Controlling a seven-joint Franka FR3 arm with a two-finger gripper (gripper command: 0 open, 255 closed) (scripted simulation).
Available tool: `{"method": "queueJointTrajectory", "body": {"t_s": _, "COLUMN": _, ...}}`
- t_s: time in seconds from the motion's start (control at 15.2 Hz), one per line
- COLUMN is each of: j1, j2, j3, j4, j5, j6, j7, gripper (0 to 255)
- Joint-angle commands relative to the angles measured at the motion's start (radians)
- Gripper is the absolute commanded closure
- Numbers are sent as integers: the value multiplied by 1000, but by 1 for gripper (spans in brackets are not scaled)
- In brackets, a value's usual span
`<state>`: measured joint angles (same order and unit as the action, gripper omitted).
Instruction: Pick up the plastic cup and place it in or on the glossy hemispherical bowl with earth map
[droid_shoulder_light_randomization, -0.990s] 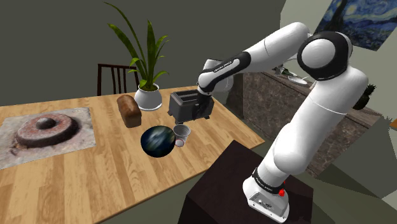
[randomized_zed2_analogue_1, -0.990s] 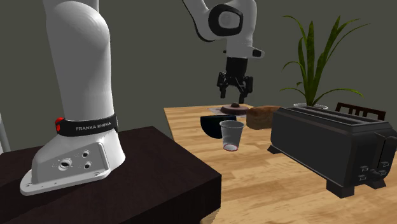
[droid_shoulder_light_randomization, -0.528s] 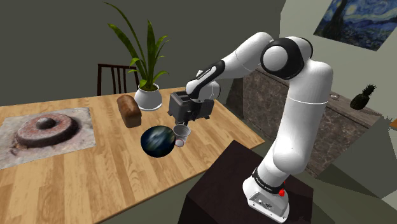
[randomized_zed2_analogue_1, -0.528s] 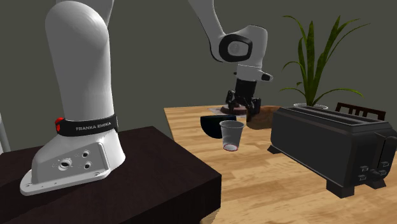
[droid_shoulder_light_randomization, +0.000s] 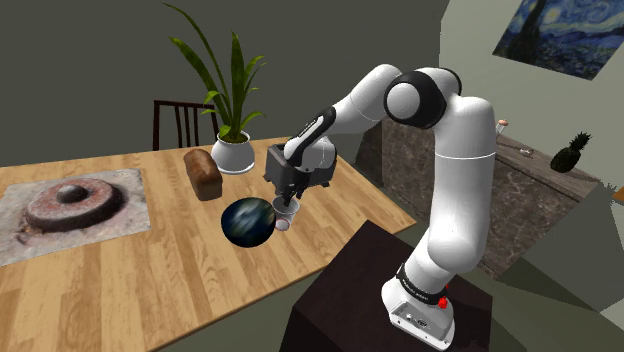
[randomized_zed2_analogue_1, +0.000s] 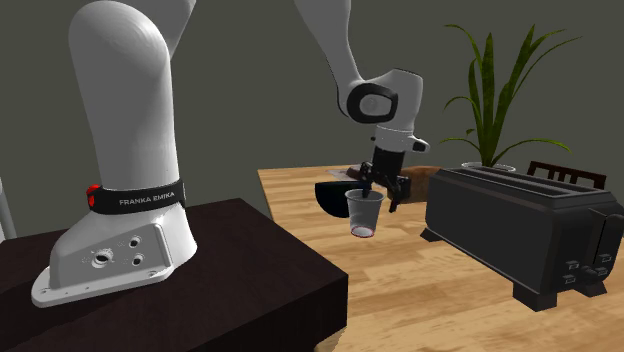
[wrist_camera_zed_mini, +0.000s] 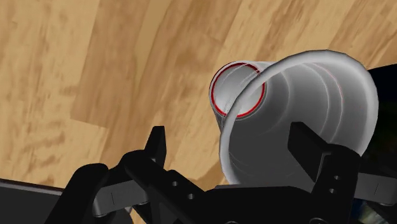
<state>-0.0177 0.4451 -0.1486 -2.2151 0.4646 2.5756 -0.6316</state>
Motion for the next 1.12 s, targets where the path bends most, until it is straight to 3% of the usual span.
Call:
{"method": "queueJointTrajectory", "body": {"t_s": 0.0, "j1": -3, "j2": 27, "j3": 11, "j4": 6, "j5": 15, "j6": 21, "j7": -10, "gripper": 0}}
{"method": "queueJointTrajectory", "body": {"t_s": 0.53, "j1": -5, "j2": 34, "j3": 14, "j4": 7, "j5": 19, "j6": 27, "j7": -12, "gripper": 0}}
{"method": "queueJointTrajectory", "body": {"t_s": 0.59, "j1": -5, "j2": 34, "j3": 14, "j4": 7, "j5": 19, "j6": 27, "j7": -12, "gripper": 255}}
{"method": "queueJointTrajectory", "body": {"t_s": 1.06, "j1": -5, "j2": 34, "j3": 14, "j4": 7, "j5": 19, "j6": 27, "j7": -12, "gripper": 255}}
